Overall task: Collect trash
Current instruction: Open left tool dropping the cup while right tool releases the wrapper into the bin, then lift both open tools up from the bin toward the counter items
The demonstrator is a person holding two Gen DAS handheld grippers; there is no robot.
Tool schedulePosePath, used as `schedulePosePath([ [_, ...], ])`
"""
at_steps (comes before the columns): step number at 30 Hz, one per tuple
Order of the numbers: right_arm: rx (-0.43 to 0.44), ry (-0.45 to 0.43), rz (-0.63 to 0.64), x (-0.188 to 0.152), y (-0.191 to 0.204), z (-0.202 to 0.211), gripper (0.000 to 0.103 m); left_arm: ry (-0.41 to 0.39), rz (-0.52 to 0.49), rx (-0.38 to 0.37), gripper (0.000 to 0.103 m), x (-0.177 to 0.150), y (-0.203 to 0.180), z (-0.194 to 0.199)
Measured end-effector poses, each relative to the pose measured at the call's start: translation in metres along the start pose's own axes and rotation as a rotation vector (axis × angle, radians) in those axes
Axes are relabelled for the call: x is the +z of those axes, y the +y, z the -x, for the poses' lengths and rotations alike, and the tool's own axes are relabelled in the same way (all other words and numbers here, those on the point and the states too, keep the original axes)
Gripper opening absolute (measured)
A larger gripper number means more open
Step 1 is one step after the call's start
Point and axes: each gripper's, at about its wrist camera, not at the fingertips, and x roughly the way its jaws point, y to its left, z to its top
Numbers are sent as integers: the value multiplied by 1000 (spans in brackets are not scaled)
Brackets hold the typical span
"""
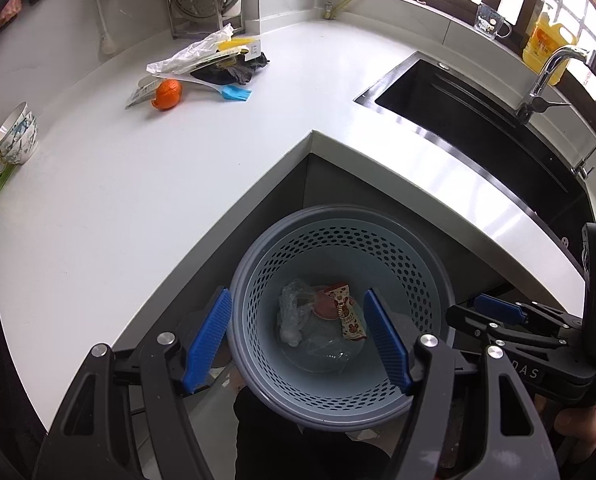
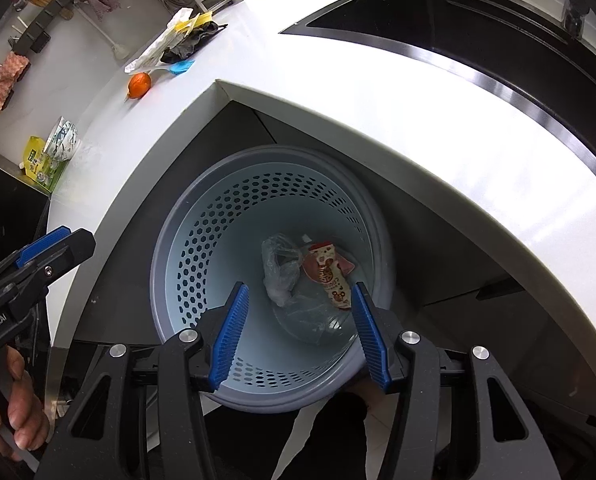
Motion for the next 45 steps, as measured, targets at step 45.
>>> schedulePosePath([
  [45,19,-213,15,135,119,27,56,-215,3,23,78,125,141,58],
])
